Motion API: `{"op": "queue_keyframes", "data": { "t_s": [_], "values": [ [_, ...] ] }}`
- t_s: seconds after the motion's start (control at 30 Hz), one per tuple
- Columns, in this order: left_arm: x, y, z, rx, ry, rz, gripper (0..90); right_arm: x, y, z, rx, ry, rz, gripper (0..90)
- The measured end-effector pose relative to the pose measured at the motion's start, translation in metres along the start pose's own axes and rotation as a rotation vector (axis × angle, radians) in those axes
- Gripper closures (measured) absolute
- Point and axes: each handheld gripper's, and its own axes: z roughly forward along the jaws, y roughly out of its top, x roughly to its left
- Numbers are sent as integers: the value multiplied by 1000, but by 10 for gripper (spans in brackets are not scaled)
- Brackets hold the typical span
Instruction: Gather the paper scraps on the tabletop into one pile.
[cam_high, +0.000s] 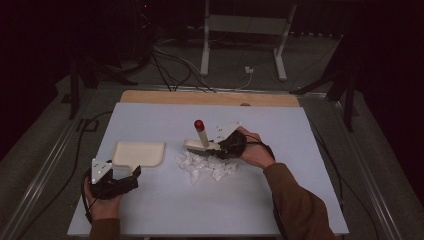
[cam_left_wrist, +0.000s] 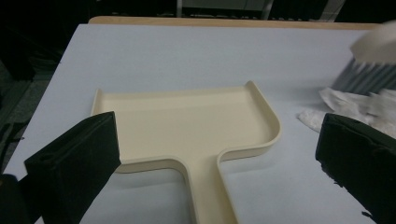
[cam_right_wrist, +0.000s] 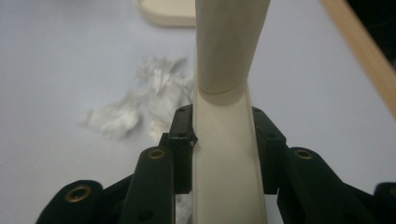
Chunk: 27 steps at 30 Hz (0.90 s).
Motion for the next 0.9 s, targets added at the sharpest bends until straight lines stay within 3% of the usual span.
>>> {"op": "queue_keyframes", "data": {
  "t_s": [0.27,0.47,0.57,0.9],
  "values": [
    [1,0,0,-2,1,-5,6,-8,6,-5,-56,-170,156,677],
    [1,0,0,-2,0,-7,6,-8,12,-11,-101,-251,289,677],
    [1,0,0,1,0,-4,6,-2,18,-13,-121,-267,321,677],
    [1,0,-1,-2,3,-6,6,23,38,-10,-167,-205,451,677]
  ]
}}
